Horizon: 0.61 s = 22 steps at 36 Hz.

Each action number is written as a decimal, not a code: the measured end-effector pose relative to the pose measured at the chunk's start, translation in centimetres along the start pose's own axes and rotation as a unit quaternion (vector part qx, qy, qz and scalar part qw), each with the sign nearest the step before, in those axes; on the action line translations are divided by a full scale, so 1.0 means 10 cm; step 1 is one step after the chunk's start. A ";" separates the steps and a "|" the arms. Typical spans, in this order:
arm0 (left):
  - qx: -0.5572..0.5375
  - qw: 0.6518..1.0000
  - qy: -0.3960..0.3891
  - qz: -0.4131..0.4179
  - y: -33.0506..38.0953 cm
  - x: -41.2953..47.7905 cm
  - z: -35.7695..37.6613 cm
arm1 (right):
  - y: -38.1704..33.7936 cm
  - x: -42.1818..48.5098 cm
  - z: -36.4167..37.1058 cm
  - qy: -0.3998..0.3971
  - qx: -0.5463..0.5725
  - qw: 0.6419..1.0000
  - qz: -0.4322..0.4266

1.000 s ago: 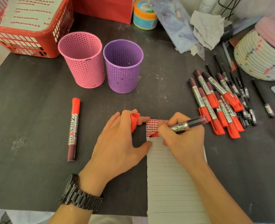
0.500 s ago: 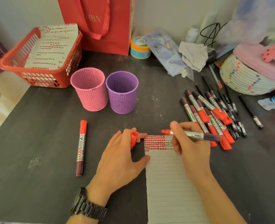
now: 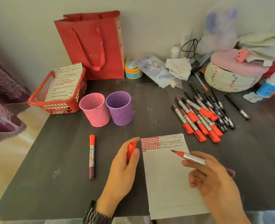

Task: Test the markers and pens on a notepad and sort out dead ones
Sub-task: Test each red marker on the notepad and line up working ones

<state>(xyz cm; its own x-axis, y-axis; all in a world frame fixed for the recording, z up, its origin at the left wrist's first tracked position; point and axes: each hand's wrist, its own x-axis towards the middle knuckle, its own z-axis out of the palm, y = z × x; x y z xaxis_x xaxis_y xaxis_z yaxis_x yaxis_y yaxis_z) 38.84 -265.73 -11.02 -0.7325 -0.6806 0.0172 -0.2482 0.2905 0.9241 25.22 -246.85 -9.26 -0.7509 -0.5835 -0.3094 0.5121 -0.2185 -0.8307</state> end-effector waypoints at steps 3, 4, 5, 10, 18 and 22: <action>-0.029 0.999 -0.019 0.016 0.05 -0.17 0.09 | 0.01 -0.11 -0.03 0.020 0.021 1.000 -0.012; -0.049 0.998 -0.024 0.018 0.07 -0.23 0.12 | 0.01 -0.15 -0.03 0.026 0.024 0.999 -0.014; -0.073 0.997 -0.027 0.016 0.10 -0.28 0.14 | 0.02 -0.18 -0.04 0.032 0.026 0.999 -0.016; -0.147 0.988 -0.037 0.007 0.16 -0.49 0.19 | 0.00 -0.31 -0.07 0.071 0.014 0.997 -0.033; -0.121 0.992 -0.046 0.009 0.18 -0.70 0.26 | 0.06 -0.47 -0.11 0.142 -0.020 0.989 -0.047; -0.138 0.989 -0.060 0.002 0.24 -0.74 0.31 | 0.07 -0.53 -0.12 0.139 -0.032 0.988 -0.060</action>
<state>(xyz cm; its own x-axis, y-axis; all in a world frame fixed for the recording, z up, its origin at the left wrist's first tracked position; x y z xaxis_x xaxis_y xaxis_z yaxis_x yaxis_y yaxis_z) 41.72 -257.91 -10.09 -0.8069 -0.5906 -0.0099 -0.0758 0.0869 0.9933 29.10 -242.99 -8.72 -0.8949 -0.3169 -0.3142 0.3913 -0.2188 -0.8939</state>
